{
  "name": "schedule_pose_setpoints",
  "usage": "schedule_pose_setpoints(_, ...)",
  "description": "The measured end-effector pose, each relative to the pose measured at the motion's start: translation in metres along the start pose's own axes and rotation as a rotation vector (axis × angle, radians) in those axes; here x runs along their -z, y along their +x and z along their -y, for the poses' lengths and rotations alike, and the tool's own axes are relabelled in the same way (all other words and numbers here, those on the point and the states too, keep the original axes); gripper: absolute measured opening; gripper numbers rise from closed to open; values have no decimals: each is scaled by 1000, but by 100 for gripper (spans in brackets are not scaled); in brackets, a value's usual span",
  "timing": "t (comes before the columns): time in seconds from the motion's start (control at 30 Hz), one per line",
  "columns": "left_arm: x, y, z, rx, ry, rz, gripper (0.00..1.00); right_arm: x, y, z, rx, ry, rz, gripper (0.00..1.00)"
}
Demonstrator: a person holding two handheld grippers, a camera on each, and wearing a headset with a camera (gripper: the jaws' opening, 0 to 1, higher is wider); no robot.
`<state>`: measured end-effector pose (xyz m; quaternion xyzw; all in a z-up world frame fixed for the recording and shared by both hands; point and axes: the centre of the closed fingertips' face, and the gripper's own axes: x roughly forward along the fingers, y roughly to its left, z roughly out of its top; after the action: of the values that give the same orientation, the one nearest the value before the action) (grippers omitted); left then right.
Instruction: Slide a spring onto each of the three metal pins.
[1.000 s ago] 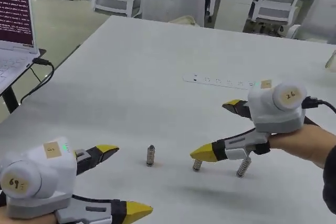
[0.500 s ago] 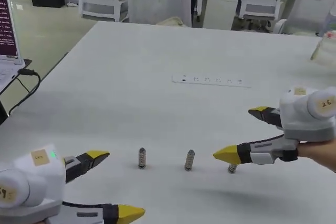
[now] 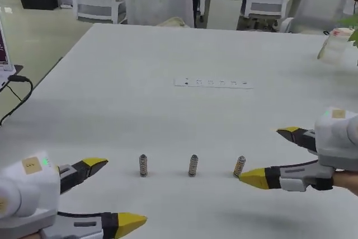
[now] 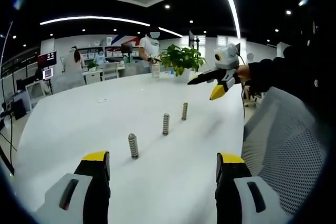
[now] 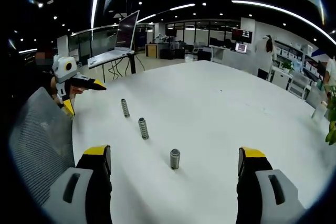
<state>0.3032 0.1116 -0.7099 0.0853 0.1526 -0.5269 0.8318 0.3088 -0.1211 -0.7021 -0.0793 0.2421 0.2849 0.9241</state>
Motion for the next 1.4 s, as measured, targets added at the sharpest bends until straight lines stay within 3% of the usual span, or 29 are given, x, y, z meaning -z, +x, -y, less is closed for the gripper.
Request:
schedule_pose_setpoints(0.4, -5, -3, 8, -4, 2, 19, 80, 18, -17, -21, 8, 38, 12, 100)
schedule_pose_setpoints(0.67, -7, -6, 5, -20, -6, 33, 79, 30, -21, -39, -7, 46, 13, 100)
schedule_pose_setpoints(0.9, -2, -6, 2, -32, -17, 33, 79, 43, -17, -47, -26, 55, -9, 100)
schedule_pose_setpoints(1.13, 5, -5, -7, -46, -29, 27, 79, 46, -11, -52, -45, 53, -20, 100)
schedule_pose_setpoints(1.4, 11, -2, -9, -54, -40, 12, 79, 53, -6, -51, -44, 56, -25, 100)
